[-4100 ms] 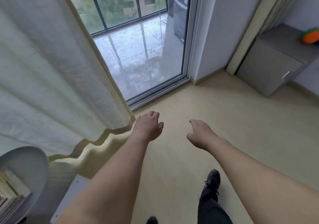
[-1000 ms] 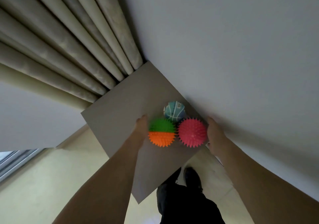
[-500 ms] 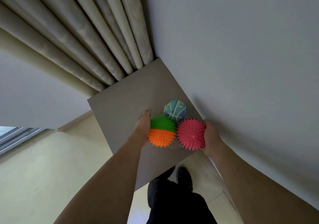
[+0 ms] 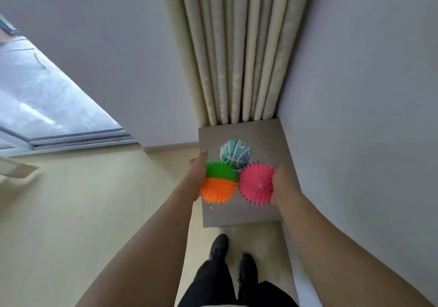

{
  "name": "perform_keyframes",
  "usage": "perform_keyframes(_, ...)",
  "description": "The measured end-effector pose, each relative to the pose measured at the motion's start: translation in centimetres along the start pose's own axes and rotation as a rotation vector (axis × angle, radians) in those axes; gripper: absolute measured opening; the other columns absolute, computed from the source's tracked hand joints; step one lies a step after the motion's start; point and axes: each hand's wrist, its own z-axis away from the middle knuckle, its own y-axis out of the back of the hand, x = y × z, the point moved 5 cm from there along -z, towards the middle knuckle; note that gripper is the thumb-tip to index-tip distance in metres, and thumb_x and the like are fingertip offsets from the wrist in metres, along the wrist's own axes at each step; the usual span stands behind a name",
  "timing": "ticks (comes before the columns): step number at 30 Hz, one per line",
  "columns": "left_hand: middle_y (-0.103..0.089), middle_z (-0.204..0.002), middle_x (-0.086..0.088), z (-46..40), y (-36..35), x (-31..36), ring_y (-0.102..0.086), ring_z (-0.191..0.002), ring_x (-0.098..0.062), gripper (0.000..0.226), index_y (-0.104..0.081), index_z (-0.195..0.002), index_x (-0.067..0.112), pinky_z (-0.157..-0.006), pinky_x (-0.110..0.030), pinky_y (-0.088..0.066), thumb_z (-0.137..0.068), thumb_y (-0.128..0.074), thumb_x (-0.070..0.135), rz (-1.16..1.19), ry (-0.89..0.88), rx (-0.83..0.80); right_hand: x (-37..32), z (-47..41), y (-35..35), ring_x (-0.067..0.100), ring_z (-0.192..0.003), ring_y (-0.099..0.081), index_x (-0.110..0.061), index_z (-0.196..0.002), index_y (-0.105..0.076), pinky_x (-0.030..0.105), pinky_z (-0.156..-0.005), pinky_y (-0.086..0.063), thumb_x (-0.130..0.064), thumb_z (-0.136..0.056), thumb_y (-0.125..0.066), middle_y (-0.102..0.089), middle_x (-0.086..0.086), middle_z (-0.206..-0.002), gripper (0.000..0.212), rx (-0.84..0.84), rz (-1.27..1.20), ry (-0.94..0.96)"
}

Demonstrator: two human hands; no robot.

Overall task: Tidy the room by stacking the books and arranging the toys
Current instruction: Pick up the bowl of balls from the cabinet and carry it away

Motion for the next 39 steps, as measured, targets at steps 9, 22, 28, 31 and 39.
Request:
perform_keyframes(9,-0.069,-0.116,-0.017,7.5,18.0,-6.6,-0.072,-0.092,-0.034,0.071,-0.058,-0.129,0.020,-0.070,-0.043,-0.061,-0.079,-0.046,0.070,0.283,0.022,0.164,7.2,8.0,-13.9,0.039,-0.115,-0.057,-0.006,-0.111,-0.055,0.057,-0.095,-0.046,-0.047,-0.101,-0.019,-0.060,0.022,-0.112,0.056,-0.178,0.324,-0.007)
perform_keyframes(22,-0.069,-0.116,-0.015,10.3,51.7,-24.1,-0.069,-0.098,-0.040,0.087,-0.059,-0.121,0.023,-0.091,-0.059,-0.053,-0.054,-0.050,0.078,0.616,0.077,0.507,29.1,18.9,-38.6,0.038,-0.093,-0.065,-0.006,-0.104,-0.060,0.065,-0.084,-0.050,-0.035,-0.090,-0.028,-0.066,0.016,-0.105,0.045,-0.303,0.667,0.077)
perform_keyframes(28,-0.070,-0.112,-0.015,18.0,65.0,-30.8,-0.071,-0.094,-0.038,0.084,-0.056,-0.122,0.025,-0.087,-0.057,-0.054,-0.056,-0.047,0.076,0.750,0.094,0.629,40.5,26.0,-48.5,0.035,-0.095,-0.065,-0.008,-0.102,-0.060,0.060,-0.087,-0.051,-0.032,-0.088,-0.033,-0.067,0.014,-0.106,0.039,-0.419,0.803,0.076)
perform_keyframes(31,-0.072,-0.107,-0.015,20.8,69.2,-32.3,-0.073,-0.091,-0.038,0.074,-0.060,-0.117,0.023,-0.085,-0.060,-0.055,-0.063,-0.048,0.072,0.782,0.075,0.673,44.0,29.1,-51.3,0.034,-0.097,-0.064,-0.008,-0.105,-0.058,0.057,-0.091,-0.050,-0.030,-0.089,-0.034,-0.066,0.014,-0.107,0.036,-0.440,0.854,0.066)
perform_keyframes(39,-0.075,-0.101,-0.018,24.0,76.4,-38.0,-0.073,-0.091,-0.040,0.063,-0.068,-0.111,0.017,-0.083,-0.062,-0.055,-0.077,-0.047,0.065,0.891,0.099,0.727,51.9,33.3,-58.2,0.029,-0.101,-0.064,-0.010,-0.093,-0.053,0.051,-0.094,-0.049,-0.028,-0.090,-0.035,-0.061,0.010,-0.096,0.026,-0.479,0.967,0.081)
